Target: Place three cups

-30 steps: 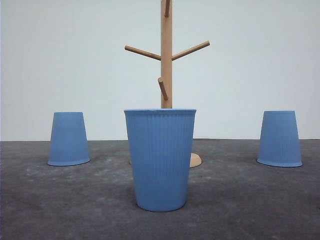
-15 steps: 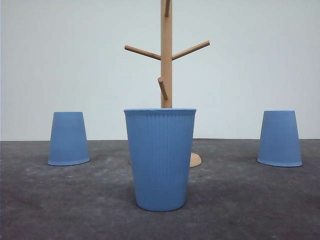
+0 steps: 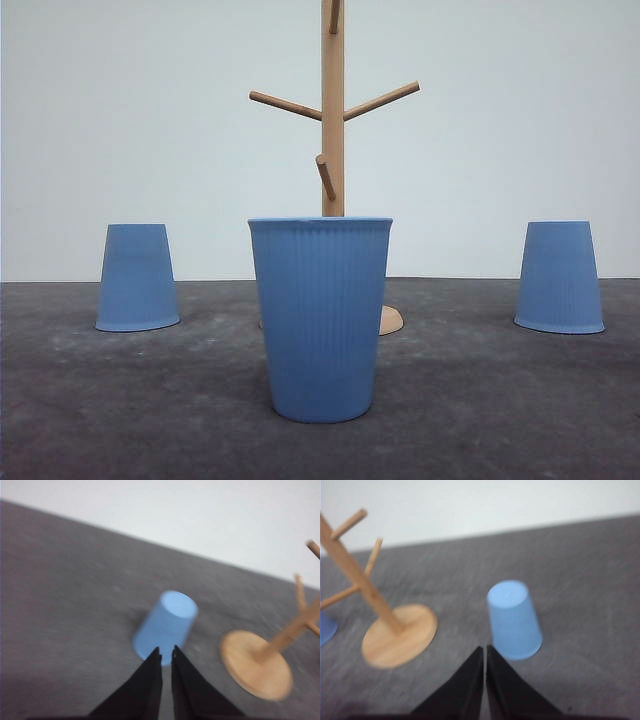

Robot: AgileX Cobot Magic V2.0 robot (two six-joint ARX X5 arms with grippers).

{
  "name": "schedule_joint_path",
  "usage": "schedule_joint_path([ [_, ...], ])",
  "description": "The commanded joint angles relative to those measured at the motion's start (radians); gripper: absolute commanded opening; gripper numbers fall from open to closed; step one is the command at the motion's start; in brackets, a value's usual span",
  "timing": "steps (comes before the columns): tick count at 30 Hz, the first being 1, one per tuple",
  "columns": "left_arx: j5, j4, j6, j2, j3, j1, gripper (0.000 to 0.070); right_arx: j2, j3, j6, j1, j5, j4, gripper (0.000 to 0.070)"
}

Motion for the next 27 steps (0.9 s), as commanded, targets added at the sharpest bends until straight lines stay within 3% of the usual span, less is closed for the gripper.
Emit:
schedule_joint_path([
  [1, 0.035, -0.017, 0.033, 0.111, 0.063, -0.01, 0.0012, 0.103, 0.067, -0.062, 0.003, -0.01, -0.047, 0.0004],
  [6, 0.051, -0.071, 0.099, 0.331, 0.16, -0.055, 0.0012, 0.303, 0.16, -0.152, 0.011, -0.012, -0.111, 0.0004],
  [15, 0.05, -0.095, 0.16, 0.517, 0.176, -0.133, 0.0016, 0.458, 0.166, -0.169, 0.015, -0.027, -0.117, 0.0004],
  [19, 0.051, -0.094, 0.163, 0.522, 0.176, -0.146, 0.0061, 0.459, 0.166, -0.172, 0.015, -0.026, -0.119, 0.0019],
  [20, 0.05, -0.094, 0.163, 0.522, 0.176, -0.147, 0.0099, 0.459, 0.166, -0.175, 0.015, -0.027, -0.122, 0.0041],
  [21, 0.05, -0.094, 0.162, 0.522, 0.176, -0.149, 0.0186, 0.459, 0.166, -0.177, 0.015, -0.026, -0.127, 0.0102],
  [23, 0.05, -0.094, 0.159, 0.523, 0.176, -0.149, 0.0374, 0.459, 0.166, -0.178, 0.015, -0.026, -0.133, 0.0334],
  [24, 0.05, -0.094, 0.159, 0.523, 0.176, -0.149, 0.0434, 0.459, 0.166, -0.177, 0.015, -0.026, -0.134, 0.0434],
  [26, 0.05, -0.094, 0.159, 0.523, 0.176, -0.149, 0.0481, 0.459, 0.166, -0.177, 0.015, -0.026, -0.135, 0.0559],
  [27, 0.05, -0.094, 0.159, 0.523, 0.176, -0.149, 0.0481, 0.459, 0.166, -0.177, 0.015, -0.026, -0.135, 0.0574],
])
